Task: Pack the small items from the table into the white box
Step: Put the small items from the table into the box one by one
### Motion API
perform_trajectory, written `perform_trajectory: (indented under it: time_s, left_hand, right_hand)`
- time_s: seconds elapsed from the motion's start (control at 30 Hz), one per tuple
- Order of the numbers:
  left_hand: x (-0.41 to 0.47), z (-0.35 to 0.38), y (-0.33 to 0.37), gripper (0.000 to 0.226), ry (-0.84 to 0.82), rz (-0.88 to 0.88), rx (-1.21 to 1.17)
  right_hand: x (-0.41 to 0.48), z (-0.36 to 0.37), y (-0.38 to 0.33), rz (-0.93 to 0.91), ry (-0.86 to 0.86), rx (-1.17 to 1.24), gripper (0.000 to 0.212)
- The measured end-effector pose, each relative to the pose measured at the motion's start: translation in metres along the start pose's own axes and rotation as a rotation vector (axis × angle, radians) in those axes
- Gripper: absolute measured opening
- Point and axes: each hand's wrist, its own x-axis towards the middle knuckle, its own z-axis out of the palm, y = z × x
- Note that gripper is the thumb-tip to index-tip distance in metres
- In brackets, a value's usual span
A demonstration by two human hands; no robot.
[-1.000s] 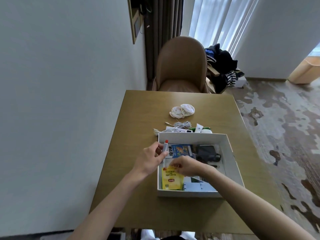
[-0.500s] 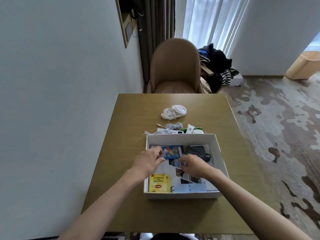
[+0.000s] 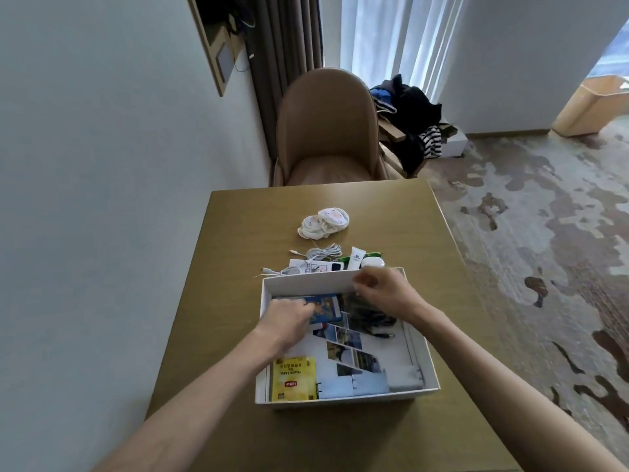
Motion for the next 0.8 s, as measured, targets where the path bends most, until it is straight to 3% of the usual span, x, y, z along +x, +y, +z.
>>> perform_trajectory:
  time_s: [0.13, 0.33, 0.5, 0.63, 0.8]
  left_hand:
    - [0.001, -0.015, -0.015, 0.020, 0.196, -0.156, -0.242]
    - [0.016, -0.029, -0.047, 0.016, 0.420, -0.333, -0.417]
    - [0.035, -0.014, -0.087, 0.017, 0.313, -0.346, -0.512]
    - [0.047, -0.004, -0.111, 0.016, 0.330, -0.276, -0.655]
    - [0.071, 0.008, -0.136, 0.019, 0.146, -0.230, -0.650]
  right_hand:
    - [0.047, -0.011, -0.006, -0.044, 0.094, 0.020, 0.016]
    - [0.122, 0.003, 0.009, 0.088, -0.180, -0.282, 0.037]
    - [0.148, 0.023, 0.032, 0.091, -0.399, -0.641, 0.042]
    - [0.157, 0.033, 0.039, -0.031, -0.428, -0.945, 0.038]
    - [0.161, 0.033, 0.040, -0.135, -0.455, -1.212, 0.046]
